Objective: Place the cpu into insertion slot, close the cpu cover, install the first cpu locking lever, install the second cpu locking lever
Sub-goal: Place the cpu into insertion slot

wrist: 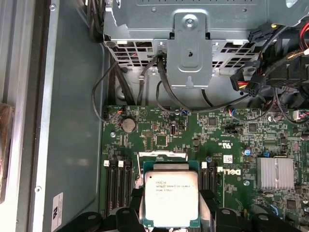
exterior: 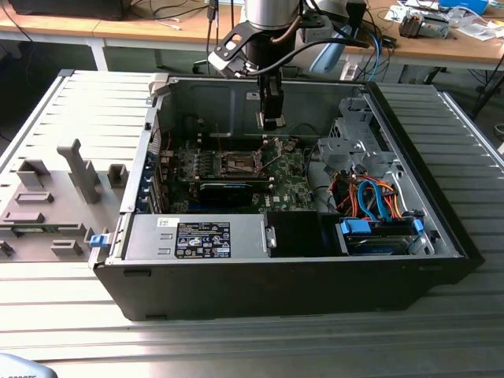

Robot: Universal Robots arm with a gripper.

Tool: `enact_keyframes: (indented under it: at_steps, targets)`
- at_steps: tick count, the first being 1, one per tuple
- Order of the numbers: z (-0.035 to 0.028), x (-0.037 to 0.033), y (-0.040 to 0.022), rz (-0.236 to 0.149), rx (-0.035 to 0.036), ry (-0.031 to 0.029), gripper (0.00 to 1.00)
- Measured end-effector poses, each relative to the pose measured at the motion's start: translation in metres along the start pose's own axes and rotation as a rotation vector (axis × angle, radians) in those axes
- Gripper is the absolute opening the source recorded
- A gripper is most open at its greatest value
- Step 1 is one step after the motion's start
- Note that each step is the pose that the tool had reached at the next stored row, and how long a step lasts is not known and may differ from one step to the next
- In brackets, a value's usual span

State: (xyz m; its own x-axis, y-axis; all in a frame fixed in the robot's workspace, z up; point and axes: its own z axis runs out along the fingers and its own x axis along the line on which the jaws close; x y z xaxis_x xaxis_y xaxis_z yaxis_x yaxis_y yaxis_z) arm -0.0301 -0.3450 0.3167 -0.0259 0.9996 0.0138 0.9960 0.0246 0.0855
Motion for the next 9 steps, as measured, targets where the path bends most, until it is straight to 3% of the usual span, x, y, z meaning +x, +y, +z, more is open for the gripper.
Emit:
enact_keyframes:
  at_steps: [9]
  targets:
    - [0.0001, 0.0000, 0.0000, 0.017, -0.0002, -0.0014, 0.54]
